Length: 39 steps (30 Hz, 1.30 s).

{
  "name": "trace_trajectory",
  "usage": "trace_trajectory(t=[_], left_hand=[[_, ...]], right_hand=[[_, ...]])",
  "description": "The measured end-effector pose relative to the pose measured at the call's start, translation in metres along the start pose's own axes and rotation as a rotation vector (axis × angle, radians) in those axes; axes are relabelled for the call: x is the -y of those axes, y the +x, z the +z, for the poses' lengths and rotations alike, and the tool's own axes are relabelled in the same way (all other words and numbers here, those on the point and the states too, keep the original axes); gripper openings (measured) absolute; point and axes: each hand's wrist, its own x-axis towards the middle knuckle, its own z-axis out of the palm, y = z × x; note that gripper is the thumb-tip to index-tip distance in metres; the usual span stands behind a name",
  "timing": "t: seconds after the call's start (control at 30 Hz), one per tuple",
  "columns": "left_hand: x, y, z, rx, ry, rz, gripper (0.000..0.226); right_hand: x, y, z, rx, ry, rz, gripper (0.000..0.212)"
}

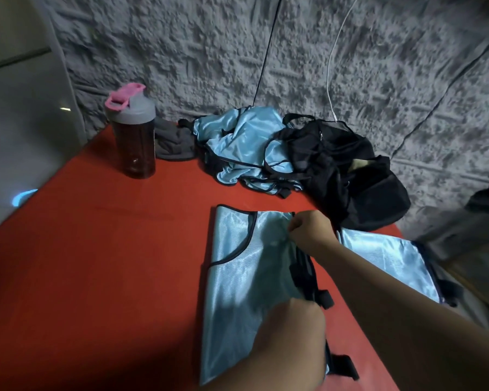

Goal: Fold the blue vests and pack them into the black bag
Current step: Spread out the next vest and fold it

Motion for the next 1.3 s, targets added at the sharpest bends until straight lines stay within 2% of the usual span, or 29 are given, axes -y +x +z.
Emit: trace_trajectory(t=[0.03,0.07,0.1,0.13,0.17,0.23,0.27,0.33,0.4,0.43,0.47,0.53,0.6,0.67,0.73,0.87,1.03,1.17,1.3], left_hand=[[0.025,-0.021,-0.013,-0.056,0.197,0.066,0.018],[0.034,-0.038,0.001,-0.191,0.128,0.049,0.018],[0.018,-0.044,0.013,-0.212,0.016,-0.045,0.018],[0.021,-0.048,0.007,-0.253,0.029,-0.04,0.021],[0.016,-0.052,0.009,-0.244,0.016,-0.007,0.032],[0.013,-0.057,0.008,-0.113,-0.039,-0.047,0.051],[0.02,-0.054,0.002,-0.101,-0.012,-0.061,0.055],[0.038,-0.053,-0.015,-0.192,0.116,-0.061,0.051],[0.051,-0.052,-0.022,-0.289,0.228,-0.066,0.034],[0.056,-0.051,-0.022,-0.313,0.3,-0.075,0.03],[0.063,-0.049,-0.02,-0.321,0.382,-0.067,0.034],[0.079,-0.045,-0.007,-0.309,0.527,-0.063,0.057],[0.095,-0.043,0.011,-0.29,0.56,-0.131,0.069],[0.113,-0.039,0.026,-0.364,0.519,-0.123,0.07],[0.121,-0.041,0.032,-0.408,0.457,-0.105,0.068],[0.121,-0.039,0.034,-0.439,0.481,-0.06,0.066],[0.135,-0.039,0.012,-0.413,0.456,-0.192,0.077],[0.147,-0.049,0.002,-0.447,0.447,-0.201,0.088],[0.156,-0.062,-0.006,-0.435,0.456,-0.253,0.081]], right_hand=[[-0.001,0.0,0.0,-0.002,-0.002,0.003,0.026],[-0.003,0.0,0.001,-0.003,-0.006,0.007,0.025],[-0.005,0.0,0.002,-0.004,-0.011,0.015,0.022],[-0.006,-0.002,0.002,-0.003,-0.018,0.025,0.018],[-0.007,-0.004,0.0,0.003,-0.034,0.04,0.015],[-0.007,-0.011,-0.01,0.003,-0.067,0.085,0.016],[-0.005,-0.014,-0.018,-0.017,-0.063,0.102,0.018],[0.003,-0.027,-0.034,-0.1,-0.018,0.112,0.026],[0.018,-0.052,-0.041,-0.158,0.047,0.022,0.037],[0.026,-0.069,-0.039,-0.127,0.065,-0.068,0.041],[0.033,-0.088,-0.033,-0.058,0.069,-0.167,0.043],[0.038,-0.122,-0.01,0.095,0.024,-0.351,0.045],[0.025,-0.137,0.015,0.179,-0.152,-0.428,0.057],[-0.004,-0.136,0.031,0.208,-0.364,-0.355,0.073],[-0.038,-0.133,0.035,0.192,-0.447,-0.265,0.077],[-0.07,-0.136,0.036,0.146,-0.352,-0.161,0.082],[-0.067,-0.137,0.044,0.1,-0.288,-0.146,0.09],[-0.047,-0.14,0.055,0.104,-0.27,-0.184,0.084],[-0.032,-0.146,0.059,0.117,-0.264,-0.164,0.078]])
